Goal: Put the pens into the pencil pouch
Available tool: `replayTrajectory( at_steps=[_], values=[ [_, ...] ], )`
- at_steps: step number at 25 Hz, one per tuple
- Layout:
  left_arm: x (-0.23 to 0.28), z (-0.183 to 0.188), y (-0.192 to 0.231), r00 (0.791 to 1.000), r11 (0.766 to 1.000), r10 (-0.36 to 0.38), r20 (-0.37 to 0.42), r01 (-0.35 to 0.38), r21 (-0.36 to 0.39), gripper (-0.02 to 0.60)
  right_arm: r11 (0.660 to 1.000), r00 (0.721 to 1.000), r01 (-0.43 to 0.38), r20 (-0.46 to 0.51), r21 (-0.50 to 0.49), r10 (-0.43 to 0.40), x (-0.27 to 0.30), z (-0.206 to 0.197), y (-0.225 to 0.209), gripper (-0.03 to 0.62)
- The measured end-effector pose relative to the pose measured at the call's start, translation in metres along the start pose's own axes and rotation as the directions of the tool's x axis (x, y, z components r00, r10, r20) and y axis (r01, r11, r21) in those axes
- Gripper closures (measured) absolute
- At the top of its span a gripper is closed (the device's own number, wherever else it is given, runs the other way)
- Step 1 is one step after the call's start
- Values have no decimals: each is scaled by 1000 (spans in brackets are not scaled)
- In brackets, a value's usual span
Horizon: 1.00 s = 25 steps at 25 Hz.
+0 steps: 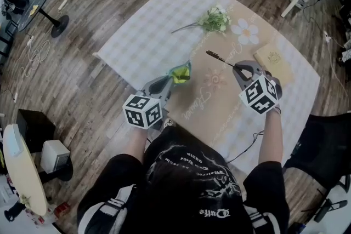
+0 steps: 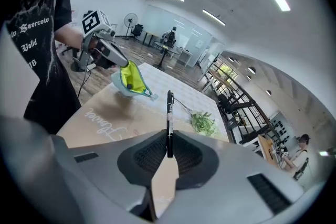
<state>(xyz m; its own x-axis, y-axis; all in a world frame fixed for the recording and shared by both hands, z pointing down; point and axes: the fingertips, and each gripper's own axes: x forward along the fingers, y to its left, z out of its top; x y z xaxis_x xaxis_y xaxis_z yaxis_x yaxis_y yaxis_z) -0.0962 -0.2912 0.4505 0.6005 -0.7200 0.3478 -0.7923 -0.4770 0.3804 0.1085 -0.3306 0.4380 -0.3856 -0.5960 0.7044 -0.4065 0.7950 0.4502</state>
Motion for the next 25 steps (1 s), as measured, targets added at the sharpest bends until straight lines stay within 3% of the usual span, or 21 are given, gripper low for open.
replayTrajectory(
  at_steps=[12,25],
  values=[
    [8,-18,-40,1000,999,-11,-7,11,36,541,998,999,-32,12,-57,33,-37,-5,38,549],
    [15,-44,-66,999,993,0,-48,6,114,541,976,983,-185,-6,-116,186,-27,-9,100,548]
  ],
)
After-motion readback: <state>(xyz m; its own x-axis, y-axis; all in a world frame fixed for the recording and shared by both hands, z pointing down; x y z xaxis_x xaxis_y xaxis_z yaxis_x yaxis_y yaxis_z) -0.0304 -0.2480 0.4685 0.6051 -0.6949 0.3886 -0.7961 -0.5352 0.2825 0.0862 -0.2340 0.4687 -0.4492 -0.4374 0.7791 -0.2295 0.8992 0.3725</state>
